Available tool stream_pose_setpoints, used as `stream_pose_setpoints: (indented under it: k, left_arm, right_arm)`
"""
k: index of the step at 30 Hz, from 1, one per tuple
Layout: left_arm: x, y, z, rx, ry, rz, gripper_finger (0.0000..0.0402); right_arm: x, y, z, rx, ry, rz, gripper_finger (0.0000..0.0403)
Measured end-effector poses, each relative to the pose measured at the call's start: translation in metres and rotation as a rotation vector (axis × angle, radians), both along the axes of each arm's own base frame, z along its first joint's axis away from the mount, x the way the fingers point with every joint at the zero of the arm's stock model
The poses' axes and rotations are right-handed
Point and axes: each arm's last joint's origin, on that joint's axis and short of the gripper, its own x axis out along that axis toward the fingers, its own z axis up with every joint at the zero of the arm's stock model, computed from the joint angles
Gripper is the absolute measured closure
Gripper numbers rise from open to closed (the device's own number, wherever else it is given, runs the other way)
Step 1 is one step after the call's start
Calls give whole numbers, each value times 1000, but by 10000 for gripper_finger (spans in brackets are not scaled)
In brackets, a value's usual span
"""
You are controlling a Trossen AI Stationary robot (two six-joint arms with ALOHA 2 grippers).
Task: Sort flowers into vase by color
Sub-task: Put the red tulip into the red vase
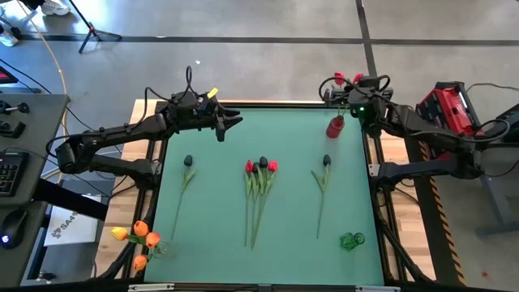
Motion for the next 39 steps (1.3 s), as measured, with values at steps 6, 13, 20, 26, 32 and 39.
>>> stream_pose_setpoints:
  k: [6, 13, 20, 26, 32, 39]
  left_arm:
    - [-2, 2, -5, -50, 45, 16, 259]
    - [-14, -2, -26, -223, 254, 48, 259]
    - [-24, -9, -43, -367, 423, 78, 259]
    - [-22, -11, -42, -411, 405, 89, 259]
    - [-20, -15, -42, -423, 404, 81, 259]
    - [-20, -15, -42, -412, 403, 86, 259]
  right_arm:
    - [0, 15, 32, -27, -45, 122, 242]
    - [14, 29, 28, 175, -243, 450, 242]
    - [53, 43, -19, 486, -296, 600, 242]
    - [98, 63, -66, 678, -249, 569, 243]
    - [142, 78, -114, 851, -223, 576, 243]
    - [174, 83, -165, 1071, -213, 554, 243]
